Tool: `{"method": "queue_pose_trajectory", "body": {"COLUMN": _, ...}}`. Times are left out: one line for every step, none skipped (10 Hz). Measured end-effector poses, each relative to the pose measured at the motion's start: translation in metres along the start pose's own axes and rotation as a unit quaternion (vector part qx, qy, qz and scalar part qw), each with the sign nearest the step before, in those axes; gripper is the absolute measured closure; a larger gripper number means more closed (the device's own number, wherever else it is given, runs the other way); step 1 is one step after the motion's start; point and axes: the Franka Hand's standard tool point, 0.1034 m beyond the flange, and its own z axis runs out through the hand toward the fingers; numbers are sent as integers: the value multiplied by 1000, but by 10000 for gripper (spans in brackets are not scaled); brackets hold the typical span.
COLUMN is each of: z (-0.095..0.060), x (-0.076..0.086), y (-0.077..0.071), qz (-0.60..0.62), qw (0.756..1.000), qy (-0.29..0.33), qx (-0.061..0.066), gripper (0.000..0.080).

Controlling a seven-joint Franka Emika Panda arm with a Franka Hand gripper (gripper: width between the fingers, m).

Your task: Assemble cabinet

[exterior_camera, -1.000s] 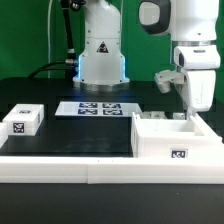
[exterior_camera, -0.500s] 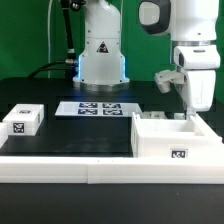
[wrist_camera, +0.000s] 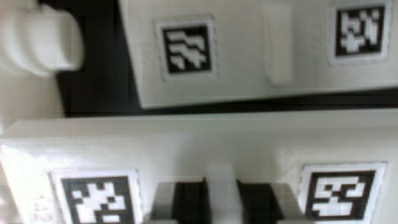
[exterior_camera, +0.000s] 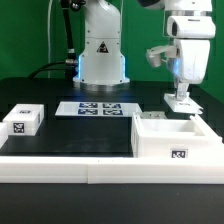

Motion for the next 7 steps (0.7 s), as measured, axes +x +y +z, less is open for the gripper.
{"method": "queue_pose_trajectory", "body": {"z": 0, "x": -10, "y": 4, "qz": 3, "qw": 1000, "qy": -1, "qx": 0, "gripper": 731}}
{"method": "queue_pose_trajectory", "body": {"z": 0, "x": -15, "y": 6, "qz": 8, "qw": 1000, "qy": -1, "qx": -1, "gripper": 731}}
{"method": "queue_pose_trajectory", "body": {"z": 0, "x": -14, "y": 5, "qz": 7, "qw": 1000, "qy": -1, "qx": -1, "gripper": 731}}
{"method": "queue_pose_trajectory", "body": {"z": 0, "x": -14, "y": 5, "qz": 8, "qw": 1000, "qy": -1, "qx": -1, "gripper": 731}}
{"method": "queue_pose_trajectory", "body": {"z": 0, "x": -15, "y": 6, "qz": 8, "qw": 1000, "qy": -1, "qx": 0, "gripper": 731}}
{"method": "queue_pose_trajectory", "body": {"z": 2, "x": -16, "y": 7, "qz": 10, "qw": 1000, "qy": -1, "qx": 0, "gripper": 731}}
{"method": "queue_pose_trajectory", "body": {"z": 1, "x": -16, "y": 9, "qz": 11, "qw": 1000, "qy": 0, "qx": -1, "gripper": 731}}
